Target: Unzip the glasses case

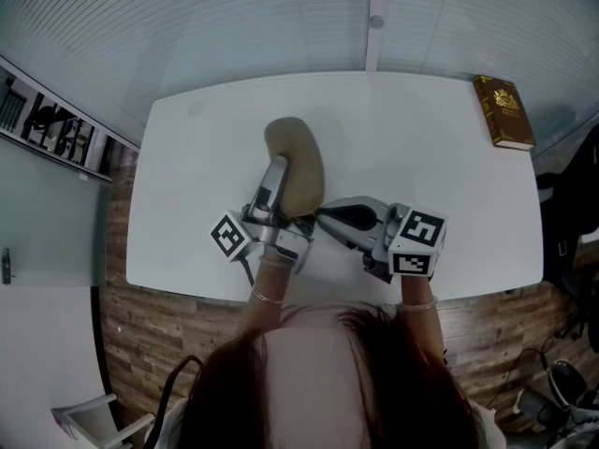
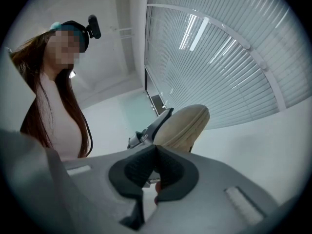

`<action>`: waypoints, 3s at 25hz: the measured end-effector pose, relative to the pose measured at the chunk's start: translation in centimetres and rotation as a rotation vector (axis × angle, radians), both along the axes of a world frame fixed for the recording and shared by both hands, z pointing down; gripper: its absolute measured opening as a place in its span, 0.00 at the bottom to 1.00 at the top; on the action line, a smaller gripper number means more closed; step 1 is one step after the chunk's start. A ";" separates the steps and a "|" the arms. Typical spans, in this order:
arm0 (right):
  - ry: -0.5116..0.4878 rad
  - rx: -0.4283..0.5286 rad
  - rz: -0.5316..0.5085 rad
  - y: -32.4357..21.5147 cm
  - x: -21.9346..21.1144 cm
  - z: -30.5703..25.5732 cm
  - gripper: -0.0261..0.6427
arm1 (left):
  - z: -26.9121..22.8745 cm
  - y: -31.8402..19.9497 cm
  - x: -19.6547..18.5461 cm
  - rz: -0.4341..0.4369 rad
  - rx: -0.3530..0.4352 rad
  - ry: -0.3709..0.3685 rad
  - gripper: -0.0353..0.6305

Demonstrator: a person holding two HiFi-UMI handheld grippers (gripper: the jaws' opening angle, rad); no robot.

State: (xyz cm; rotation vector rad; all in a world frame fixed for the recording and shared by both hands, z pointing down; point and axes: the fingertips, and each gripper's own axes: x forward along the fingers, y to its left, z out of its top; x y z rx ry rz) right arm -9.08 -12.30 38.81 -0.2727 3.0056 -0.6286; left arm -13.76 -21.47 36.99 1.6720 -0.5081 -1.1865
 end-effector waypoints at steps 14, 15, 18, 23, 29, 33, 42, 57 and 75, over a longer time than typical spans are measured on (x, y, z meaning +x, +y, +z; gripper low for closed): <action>0.027 0.026 -0.032 0.4 -0.7 0.1 0.04 | 0.0 -0.1 0.3 -0.006 0.002 -0.013 0.49; 0.028 0.028 -0.033 0.4 -0.7 0.1 0.04 | 0.0 -0.1 0.3 -0.006 0.002 -0.014 0.49; 0.030 0.033 -0.037 0.5 -0.8 0.1 0.04 | 0.0 -0.1 0.3 -0.005 -0.001 -0.012 0.49; 0.045 0.044 -0.048 0.6 -1.0 0.1 0.04 | 0.1 -0.1 0.7 0.002 -0.007 -0.014 0.49; 0.044 0.048 -0.062 0.8 -1.1 0.0 0.04 | 0.1 -0.1 0.9 0.005 -0.013 -0.013 0.49; 0.046 0.050 -0.071 0.9 -1.0 0.2 0.04 | 0.3 -0.2 1.2 0.009 -0.021 -0.015 0.49; 0.058 0.051 -0.044 0.9 -1.0 0.4 0.05 | 0.2 0.0 1.4 0.008 0.009 -0.071 0.49; 0.018 0.063 0.070 -0.6 0.2 -0.1 0.07 | -1.5 0.3 1.1 -0.085 0.129 -0.396 0.49; 0.097 0.213 0.285 -3.6 2.6 0.1 0.06 | -1.2 0.8 1.6 -0.173 0.231 -0.867 0.49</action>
